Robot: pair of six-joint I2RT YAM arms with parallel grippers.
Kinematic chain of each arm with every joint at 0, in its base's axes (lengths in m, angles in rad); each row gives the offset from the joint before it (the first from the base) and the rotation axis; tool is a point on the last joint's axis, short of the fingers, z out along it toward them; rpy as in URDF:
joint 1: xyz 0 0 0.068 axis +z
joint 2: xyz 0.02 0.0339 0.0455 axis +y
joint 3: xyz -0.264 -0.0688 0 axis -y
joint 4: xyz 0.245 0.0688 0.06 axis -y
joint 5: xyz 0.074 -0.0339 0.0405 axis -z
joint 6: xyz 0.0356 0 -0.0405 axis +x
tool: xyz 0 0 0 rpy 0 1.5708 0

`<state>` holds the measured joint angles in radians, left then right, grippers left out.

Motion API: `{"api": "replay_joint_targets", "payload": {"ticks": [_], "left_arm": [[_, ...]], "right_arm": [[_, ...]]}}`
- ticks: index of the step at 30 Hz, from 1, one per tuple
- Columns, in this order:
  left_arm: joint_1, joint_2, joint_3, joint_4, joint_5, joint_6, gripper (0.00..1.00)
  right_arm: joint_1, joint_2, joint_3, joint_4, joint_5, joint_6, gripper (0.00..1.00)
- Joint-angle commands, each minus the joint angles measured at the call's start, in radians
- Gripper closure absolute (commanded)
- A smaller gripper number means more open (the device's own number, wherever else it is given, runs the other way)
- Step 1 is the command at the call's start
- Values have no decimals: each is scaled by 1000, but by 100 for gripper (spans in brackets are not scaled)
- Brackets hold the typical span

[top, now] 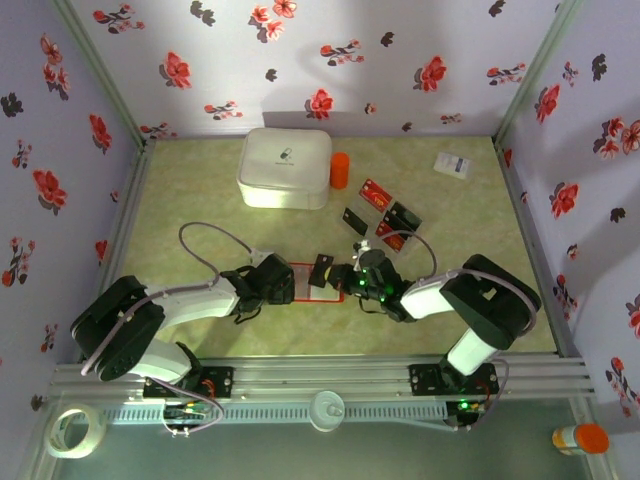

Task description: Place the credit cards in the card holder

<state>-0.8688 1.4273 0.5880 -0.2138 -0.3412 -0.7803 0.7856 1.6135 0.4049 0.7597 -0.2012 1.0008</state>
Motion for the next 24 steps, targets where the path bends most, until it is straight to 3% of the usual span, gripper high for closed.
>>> {"api": "replay_joint_targets", "payload": {"ticks": [1,24], "left_arm": [[-1,14,-49,-141,-19,-31,8],[-6,16,-48,-134,-18,-34,8]], "right_arm": [[7,-18,-22,9,39,7,100],[30,60,33,-14,-74,5,100]]}}
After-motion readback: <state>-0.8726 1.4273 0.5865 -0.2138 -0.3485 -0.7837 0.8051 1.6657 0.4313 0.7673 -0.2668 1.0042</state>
